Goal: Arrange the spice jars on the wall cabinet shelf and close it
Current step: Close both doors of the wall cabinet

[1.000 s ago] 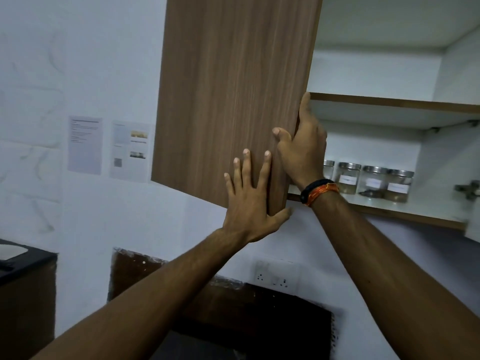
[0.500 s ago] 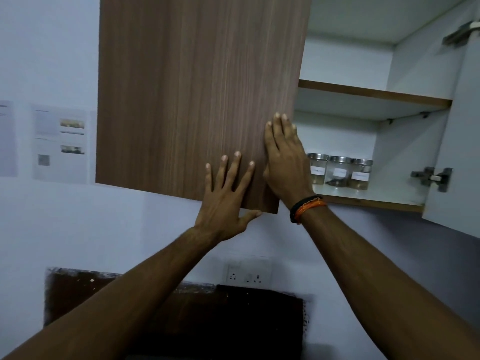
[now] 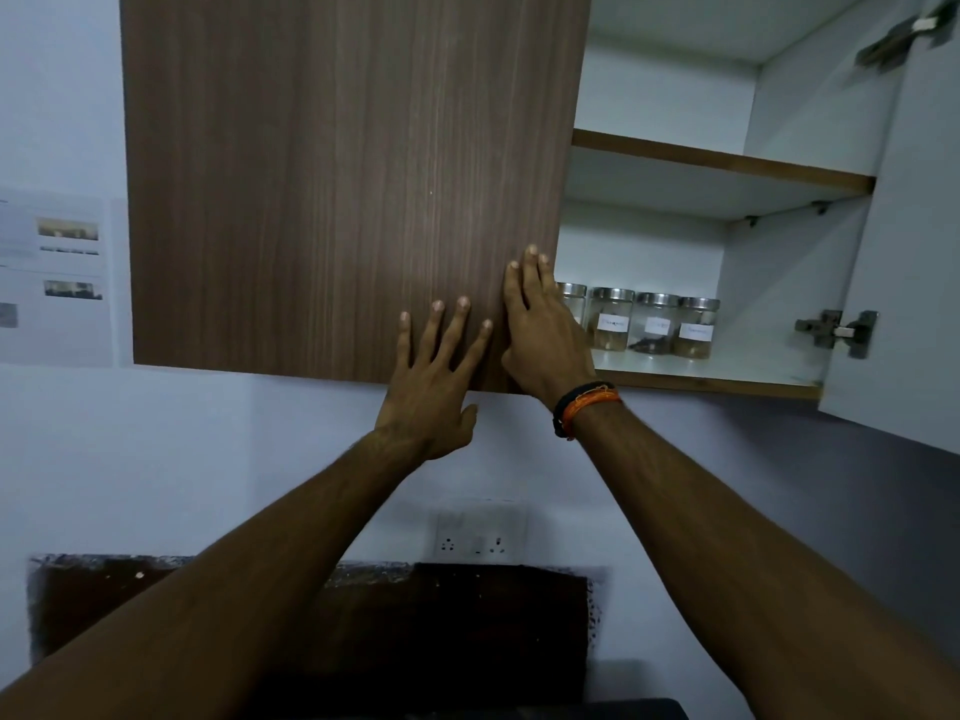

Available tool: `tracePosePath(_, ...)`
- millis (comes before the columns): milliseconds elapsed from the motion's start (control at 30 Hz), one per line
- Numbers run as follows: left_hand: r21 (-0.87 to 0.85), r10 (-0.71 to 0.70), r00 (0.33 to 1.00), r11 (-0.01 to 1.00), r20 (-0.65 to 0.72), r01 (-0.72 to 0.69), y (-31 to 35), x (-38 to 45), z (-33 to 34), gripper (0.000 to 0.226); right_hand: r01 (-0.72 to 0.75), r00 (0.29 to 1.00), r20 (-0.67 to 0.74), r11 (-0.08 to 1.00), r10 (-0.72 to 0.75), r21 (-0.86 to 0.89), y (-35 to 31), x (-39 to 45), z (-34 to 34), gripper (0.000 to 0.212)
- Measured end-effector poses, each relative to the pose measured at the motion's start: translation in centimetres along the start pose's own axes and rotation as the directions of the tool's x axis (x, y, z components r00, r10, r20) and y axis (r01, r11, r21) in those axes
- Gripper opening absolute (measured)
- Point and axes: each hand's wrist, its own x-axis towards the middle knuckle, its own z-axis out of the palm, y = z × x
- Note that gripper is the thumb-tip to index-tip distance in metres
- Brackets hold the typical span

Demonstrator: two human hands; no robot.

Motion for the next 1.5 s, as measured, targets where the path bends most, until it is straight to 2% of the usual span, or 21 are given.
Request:
tracePosePath(267,0.026,0.003,1.0,1.0,-0.006,-0.003,-0.3,0.4,1.1,0.108,-0.011,1.0,-0.014,1.0,0.011,0.025,0.0,-0.1,1.5,0.092)
tracePosePath(467,0.016,0.002,1.0,1.0,0.015,-0.002,-0.1,0.3,0.6,0.109,0.01,1.0,0.026,0.999,-0.011,0.047,0.1,-0.3,0.1,0.088)
tracePosePath(567,-0.03,-0.02,0.999,0.999,0.031,0.021,0.4,0.4,-0.1,0.106,0.001,1.0,0.026,0.997,-0.003,0.083,0.6,-1.3,-1.5,0.079)
tracePosePath(667,-0.124,-0.025,0.999,0.992,0.038,0.03,2.1,0.7,-0.9,0.096,-0.06,0.996,-0.054,0.988,0.068,0.141,1.5,-3.8,-3.1,0.062)
tracePosePath(833,-0.278,0.112,0.994,0.954,-0.015,-0.112,8.7,2.3,-2.4,0.085,-0.134,0.973,-0.169,0.983,0.155,0.128,4.8,-9.4,-6.5,0.045)
tracePosePath(1000,-0.45,0.286,0.952,0.84,-0.109,-0.303,18.6,4.1,-5.0,0.079,-0.297,0.926,-0.24,0.955,0.291,0.011,11.1,-13.9,-12.4,0.042)
tracePosePath(1067,-0.526,0.357,0.92,0.758,-0.16,-0.385,23.2,4.5,-6.5,0.079,-0.358,0.902,-0.28,0.931,0.328,-0.062,13.7,-15.9,-15.5,0.042)
tracePosePath(1200,-0.611,0.468,0.847,0.603,-0.251,-0.513,31.1,4.4,-9.7,0.082,-0.428,0.87,-0.347,0.885,0.35,-0.181,17.0,-19.6,-21.0,0.042)
tracePosePath(1300,-0.646,0.5,0.8,0.497,-0.332,-0.579,36.5,4.3,-12.2,0.078,-0.476,0.846,-0.401,0.836,0.351,-0.273,18.7,-22.3,-24.6,0.042)
tracePosePath(1400,-0.723,0.473,0.788,0.37,-0.393,-0.583,41.5,3.7,-14.7,0.078,-0.532,0.806,-0.492,0.77,0.331,-0.353,20.5,-24.7,-27.9,0.041)
tracePosePath(1500,-0.828,0.411,0.832,0.257,-0.372,-0.498,45.8,2.9,-17.3,0.089,-0.584,0.754,-0.584,0.716,0.302,-0.384,22.2,-26.6,-30.7,0.044)
